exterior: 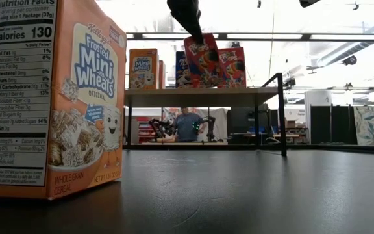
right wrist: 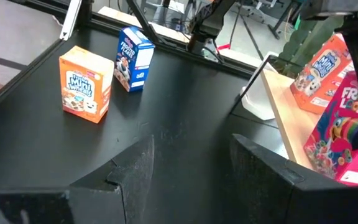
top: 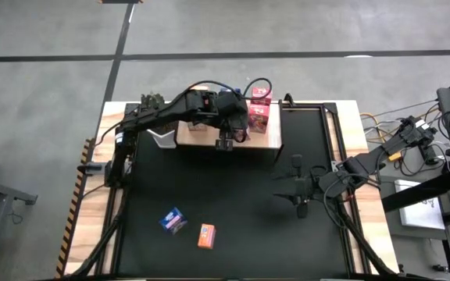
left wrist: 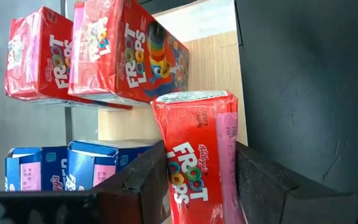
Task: Stack cereal on shelf
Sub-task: Put the red cereal box on the shelf aligned with the other red cereal boxes
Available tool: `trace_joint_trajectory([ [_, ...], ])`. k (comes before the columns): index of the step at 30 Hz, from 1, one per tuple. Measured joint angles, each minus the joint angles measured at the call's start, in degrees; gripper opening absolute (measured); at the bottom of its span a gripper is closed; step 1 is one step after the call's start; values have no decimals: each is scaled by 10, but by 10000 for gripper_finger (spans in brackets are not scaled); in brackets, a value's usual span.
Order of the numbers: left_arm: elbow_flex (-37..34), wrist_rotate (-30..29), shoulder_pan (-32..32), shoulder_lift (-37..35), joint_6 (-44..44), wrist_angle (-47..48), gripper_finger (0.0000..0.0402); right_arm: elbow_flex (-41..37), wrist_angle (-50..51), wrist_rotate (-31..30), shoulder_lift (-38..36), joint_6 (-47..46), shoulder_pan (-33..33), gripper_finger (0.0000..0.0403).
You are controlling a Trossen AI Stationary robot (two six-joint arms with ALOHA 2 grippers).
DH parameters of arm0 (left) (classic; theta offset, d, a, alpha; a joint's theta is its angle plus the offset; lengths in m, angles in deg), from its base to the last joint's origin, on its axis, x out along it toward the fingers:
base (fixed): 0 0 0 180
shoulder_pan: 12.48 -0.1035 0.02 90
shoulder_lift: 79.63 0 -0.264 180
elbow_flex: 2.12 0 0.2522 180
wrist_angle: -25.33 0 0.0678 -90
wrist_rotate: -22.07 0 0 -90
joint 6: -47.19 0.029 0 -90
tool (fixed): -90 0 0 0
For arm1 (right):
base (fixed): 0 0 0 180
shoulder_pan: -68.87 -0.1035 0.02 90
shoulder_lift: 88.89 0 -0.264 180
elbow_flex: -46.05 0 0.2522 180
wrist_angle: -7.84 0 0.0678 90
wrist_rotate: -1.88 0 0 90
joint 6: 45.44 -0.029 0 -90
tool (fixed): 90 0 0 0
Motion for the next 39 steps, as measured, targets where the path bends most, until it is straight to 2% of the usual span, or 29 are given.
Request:
trace_joint_trajectory([
  [12, 0, 0, 0, 7, 4, -10, 212, 0, 1, 0, 1, -24, 0, 201],
  [18, 2, 0, 0, 7, 4, -17, 228, 0, 4, 0, 1, -26, 0, 201],
  [33, 8, -2, 13, -24, -8, 27, 227, 0, 12, 0, 1, -33, 0, 201],
  [36, 8, -4, 23, -45, -14, 45, 212, 0, 12, 0, 1, -32, 0, 201],
  [39, 7, -27, 30, -62, -26, 55, 179, 0, 12, -1, 1, -27, 0, 201],
])
